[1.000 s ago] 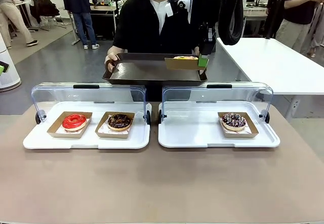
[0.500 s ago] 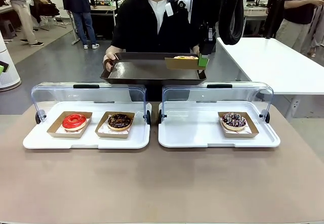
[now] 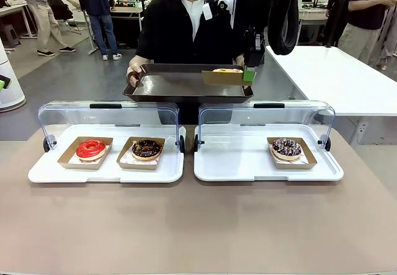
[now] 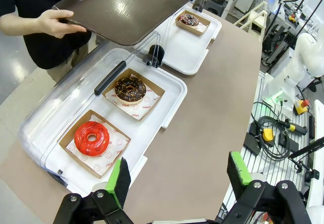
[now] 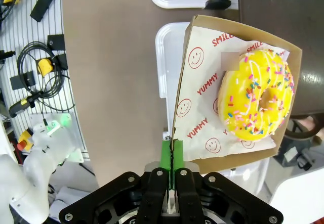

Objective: Provide the desired donut to the person.
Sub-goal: Place the picked Paper togo box onto the Handle tray extended by the person.

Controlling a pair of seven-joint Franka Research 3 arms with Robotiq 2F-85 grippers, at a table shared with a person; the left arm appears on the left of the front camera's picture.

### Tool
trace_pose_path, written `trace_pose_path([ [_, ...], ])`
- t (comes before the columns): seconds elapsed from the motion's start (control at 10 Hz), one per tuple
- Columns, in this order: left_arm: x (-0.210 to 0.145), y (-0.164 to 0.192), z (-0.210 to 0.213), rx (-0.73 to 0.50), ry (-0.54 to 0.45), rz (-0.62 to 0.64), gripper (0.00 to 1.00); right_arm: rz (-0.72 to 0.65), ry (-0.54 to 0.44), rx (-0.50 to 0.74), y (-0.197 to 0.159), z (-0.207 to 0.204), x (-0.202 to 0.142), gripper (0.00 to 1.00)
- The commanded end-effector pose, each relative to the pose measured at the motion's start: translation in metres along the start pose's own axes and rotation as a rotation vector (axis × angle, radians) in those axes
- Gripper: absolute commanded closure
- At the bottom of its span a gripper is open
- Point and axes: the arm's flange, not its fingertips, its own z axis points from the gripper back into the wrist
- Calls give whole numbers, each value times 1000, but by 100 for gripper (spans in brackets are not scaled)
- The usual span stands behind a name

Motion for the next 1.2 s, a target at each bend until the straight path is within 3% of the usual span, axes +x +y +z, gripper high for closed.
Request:
trace_pose_path([
  [0.0,0,0,0,-4,-7,-4,0,0,0,0,0,0,0,98],
  [0.1,0,0,0,-4,-7,-4,0,145,-17,-52,-8,3,3,98],
  [0.3,0,0,0,-4,-7,-4,0,209,-27,-53,-39,7,14,98],
  [0.7,0,0,0,-4,-7,-4,0,155,-53,5,-110,4,17,98],
  [1.1,0,0,0,-4,-7,-4,0,147,-77,61,-153,-28,8,98],
])
